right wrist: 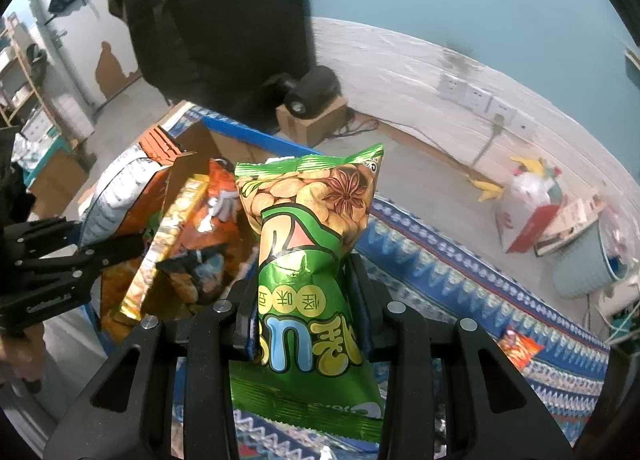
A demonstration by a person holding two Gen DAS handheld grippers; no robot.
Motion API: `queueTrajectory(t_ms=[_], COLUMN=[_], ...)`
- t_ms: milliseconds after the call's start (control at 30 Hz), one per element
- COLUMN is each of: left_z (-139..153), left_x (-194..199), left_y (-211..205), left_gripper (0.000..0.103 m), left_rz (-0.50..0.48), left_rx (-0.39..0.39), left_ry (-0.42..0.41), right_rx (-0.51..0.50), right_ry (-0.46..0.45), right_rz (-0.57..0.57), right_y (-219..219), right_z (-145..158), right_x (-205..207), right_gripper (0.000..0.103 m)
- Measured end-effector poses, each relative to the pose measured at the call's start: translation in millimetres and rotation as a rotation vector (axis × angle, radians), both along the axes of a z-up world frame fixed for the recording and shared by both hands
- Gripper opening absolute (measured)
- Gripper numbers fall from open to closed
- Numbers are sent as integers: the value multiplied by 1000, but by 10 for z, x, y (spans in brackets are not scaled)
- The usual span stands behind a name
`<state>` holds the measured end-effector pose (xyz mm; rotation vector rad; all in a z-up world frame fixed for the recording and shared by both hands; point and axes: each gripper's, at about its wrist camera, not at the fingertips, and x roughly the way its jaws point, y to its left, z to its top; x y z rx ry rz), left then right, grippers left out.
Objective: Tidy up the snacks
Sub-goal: 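Open the left tool to drop the white bag while the right tool drops the green bag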
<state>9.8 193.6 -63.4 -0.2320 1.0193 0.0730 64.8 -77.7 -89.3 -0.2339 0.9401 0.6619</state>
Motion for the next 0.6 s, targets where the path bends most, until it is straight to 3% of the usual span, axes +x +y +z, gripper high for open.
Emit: queueTrajectory(t_ms=[333,600], left_z=[-155,-304], left_x=[-100,-118], left_y=[444,572], left_gripper=[35,36], left_rz=[84,103], left_rx=[8,12], left_ry=[28,80], right_rx=[2,1], right_ry=[11,37], right_rz=[66,103], right_y=[458,729], right_z=[-10,-70], right_x=[-19,-47], right_gripper=[35,35])
